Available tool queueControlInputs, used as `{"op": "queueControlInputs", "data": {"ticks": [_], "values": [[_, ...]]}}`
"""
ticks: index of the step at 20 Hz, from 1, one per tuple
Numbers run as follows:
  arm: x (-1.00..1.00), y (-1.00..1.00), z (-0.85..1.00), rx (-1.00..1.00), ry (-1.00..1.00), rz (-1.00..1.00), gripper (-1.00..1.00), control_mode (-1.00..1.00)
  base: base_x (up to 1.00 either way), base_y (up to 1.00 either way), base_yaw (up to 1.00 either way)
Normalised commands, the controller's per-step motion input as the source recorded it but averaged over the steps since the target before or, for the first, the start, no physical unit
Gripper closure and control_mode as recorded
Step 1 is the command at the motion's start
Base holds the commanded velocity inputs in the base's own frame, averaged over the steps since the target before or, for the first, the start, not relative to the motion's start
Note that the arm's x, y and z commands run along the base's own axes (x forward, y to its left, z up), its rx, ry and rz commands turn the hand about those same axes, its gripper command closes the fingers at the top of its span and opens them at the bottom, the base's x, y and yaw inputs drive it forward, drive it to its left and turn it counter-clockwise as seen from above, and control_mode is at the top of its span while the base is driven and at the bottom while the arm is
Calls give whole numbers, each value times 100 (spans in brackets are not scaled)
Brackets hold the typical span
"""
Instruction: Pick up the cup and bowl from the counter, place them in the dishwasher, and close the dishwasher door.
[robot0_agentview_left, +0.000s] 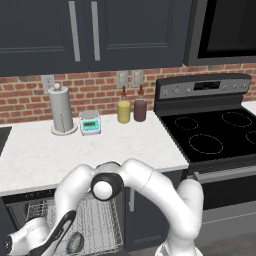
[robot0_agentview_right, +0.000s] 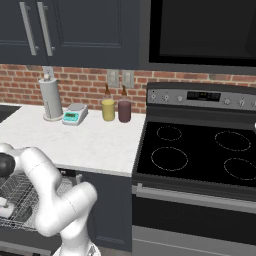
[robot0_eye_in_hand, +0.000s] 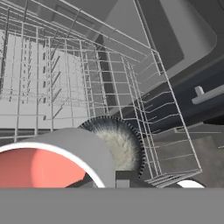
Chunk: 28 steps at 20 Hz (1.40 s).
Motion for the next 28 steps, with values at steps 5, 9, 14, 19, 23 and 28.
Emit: {"op": "queueControlInputs", "data": {"ticks": [5, 9, 14, 19, 23, 28], "values": [[0, 0, 0, 0, 0, 0, -100, -100, 0, 0, 0], [0, 0, 0, 0, 0, 0, -100, -100, 0, 0, 0], [0, -3, 0, 0, 0, 0, -100, -100, 0, 0, 0], [0, -23, 3, 5, 0, 0, -100, -100, 0, 0, 0], [0, -28, 9, 22, 0, 3, -100, -100, 0, 0, 0], [0, -8, 3, 24, -3, 4, -100, -100, 0, 0, 0]]}}
